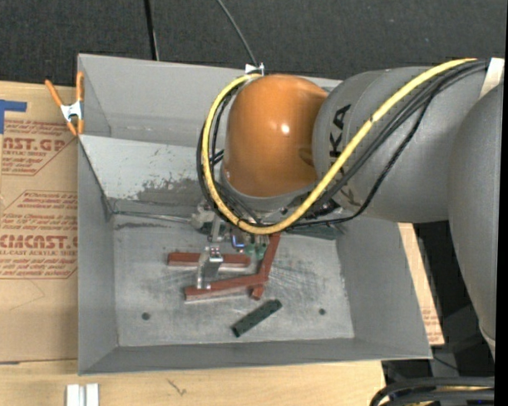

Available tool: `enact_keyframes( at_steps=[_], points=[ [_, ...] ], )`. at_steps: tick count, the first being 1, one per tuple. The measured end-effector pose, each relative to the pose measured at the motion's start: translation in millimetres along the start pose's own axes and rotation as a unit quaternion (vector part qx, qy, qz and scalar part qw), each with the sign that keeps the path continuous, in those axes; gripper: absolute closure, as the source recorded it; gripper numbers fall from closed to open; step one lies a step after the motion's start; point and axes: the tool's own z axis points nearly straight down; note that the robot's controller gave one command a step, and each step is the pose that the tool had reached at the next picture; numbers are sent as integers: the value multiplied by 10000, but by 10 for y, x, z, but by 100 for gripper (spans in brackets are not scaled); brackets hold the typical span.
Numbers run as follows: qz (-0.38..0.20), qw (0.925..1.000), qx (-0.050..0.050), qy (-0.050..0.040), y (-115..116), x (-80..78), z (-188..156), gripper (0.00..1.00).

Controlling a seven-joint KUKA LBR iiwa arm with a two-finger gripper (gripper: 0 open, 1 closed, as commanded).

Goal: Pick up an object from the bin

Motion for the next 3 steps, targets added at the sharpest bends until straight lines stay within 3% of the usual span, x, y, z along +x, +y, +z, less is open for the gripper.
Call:
enact_keyframes(
  at_steps=[1, 2, 3],
  points=[
    [1, 10000, 0, 0, 0, 0, 0, 0],
    [162, 9998, -55, -75, -280, -106, 1315, 100],
    [177, 9997, -42, -138, -312, -123, 1352, 0]
  ],
)
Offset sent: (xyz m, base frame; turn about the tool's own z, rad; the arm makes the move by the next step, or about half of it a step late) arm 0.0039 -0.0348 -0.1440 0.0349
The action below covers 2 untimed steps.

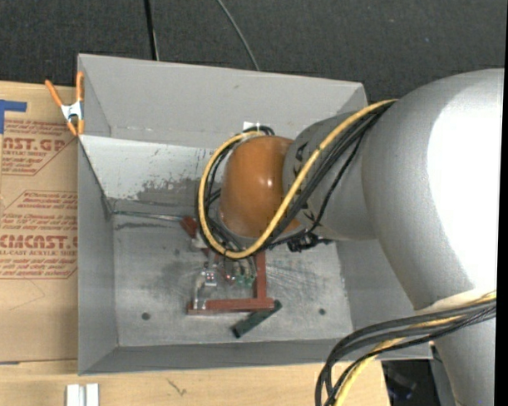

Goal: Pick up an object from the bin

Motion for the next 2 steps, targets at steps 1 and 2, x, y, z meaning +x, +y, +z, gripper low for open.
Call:
enact_keyframes(
  at_steps=[1, 2],
  points=[
    [1, 10000, 10, 26, -9, 15, 14, 0],
    [-339, 9994, 26, 71, -155, 265, 15, 0]
  ],
)
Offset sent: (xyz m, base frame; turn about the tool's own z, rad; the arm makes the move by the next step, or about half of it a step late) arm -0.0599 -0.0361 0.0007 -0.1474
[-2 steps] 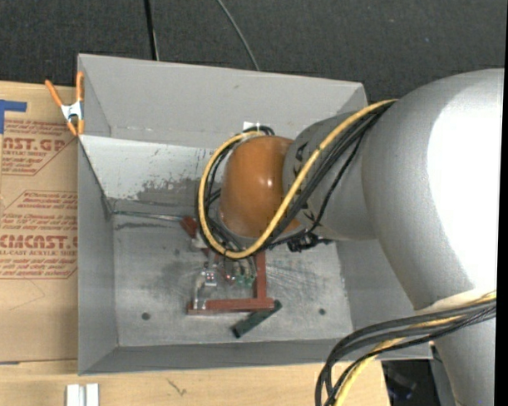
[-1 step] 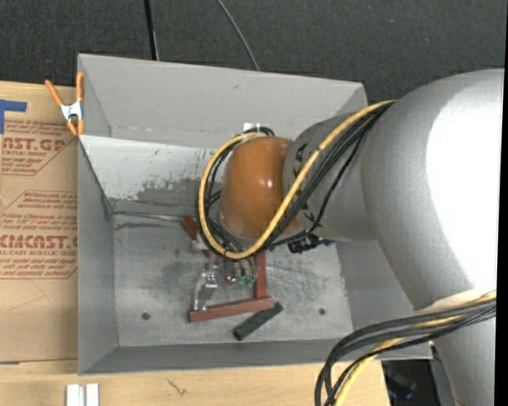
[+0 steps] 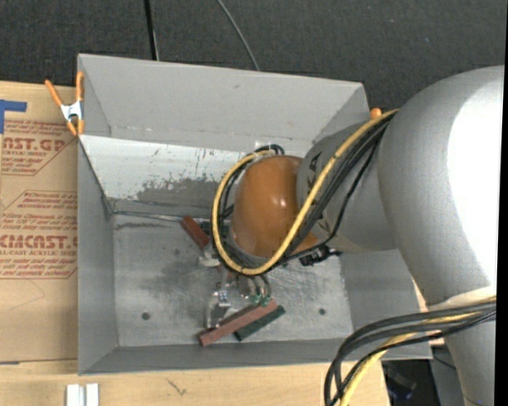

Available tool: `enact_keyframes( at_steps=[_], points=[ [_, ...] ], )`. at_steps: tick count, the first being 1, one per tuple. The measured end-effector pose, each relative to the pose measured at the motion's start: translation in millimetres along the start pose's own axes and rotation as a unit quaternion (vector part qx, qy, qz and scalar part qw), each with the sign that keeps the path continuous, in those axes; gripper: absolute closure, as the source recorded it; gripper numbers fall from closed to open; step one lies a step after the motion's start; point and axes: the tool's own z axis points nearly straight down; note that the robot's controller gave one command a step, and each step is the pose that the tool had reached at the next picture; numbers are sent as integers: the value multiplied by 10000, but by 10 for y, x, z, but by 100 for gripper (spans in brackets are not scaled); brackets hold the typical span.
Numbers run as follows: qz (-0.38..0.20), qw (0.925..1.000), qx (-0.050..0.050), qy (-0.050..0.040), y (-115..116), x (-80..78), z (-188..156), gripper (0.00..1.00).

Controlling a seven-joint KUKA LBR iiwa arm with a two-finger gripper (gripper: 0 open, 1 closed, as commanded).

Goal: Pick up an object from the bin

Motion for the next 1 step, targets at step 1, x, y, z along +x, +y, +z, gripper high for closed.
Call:
enact_keyframes(
  at_steps=[1],
  points=[
    [-385, 9992, -11, -135, -338, 262, -122, 0]
  ],
)
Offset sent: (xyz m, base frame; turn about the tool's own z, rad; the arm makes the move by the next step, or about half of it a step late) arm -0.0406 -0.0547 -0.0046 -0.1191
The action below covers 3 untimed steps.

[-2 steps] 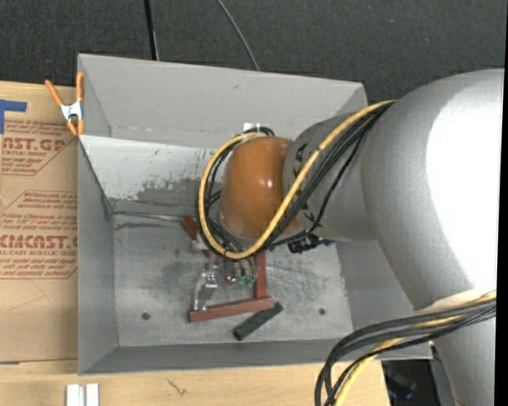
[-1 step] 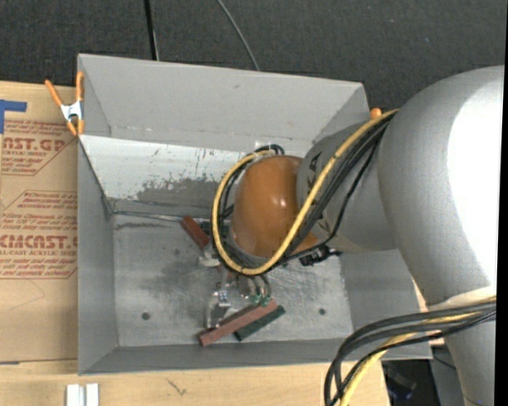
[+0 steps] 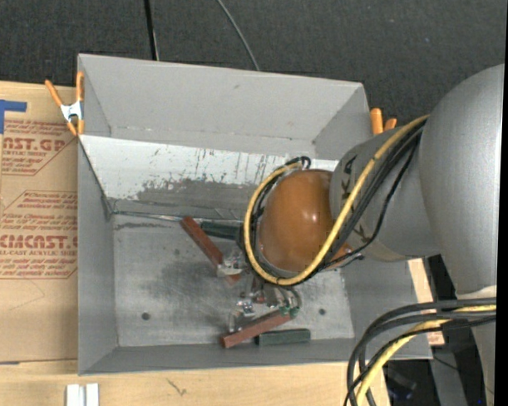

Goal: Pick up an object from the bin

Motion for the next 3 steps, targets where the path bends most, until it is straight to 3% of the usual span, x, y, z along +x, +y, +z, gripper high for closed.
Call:
enact_keyframes(
  at_steps=[1, 2, 3],
  points=[
    [-217, 9997, -15, -81, -146, 23, 55, 0],
    [-306, 9995, -37, 76, -348, -168, 118, 0],
    [-158, 9999, -6, 56, -665, -201, 136, 100]
  ],
)
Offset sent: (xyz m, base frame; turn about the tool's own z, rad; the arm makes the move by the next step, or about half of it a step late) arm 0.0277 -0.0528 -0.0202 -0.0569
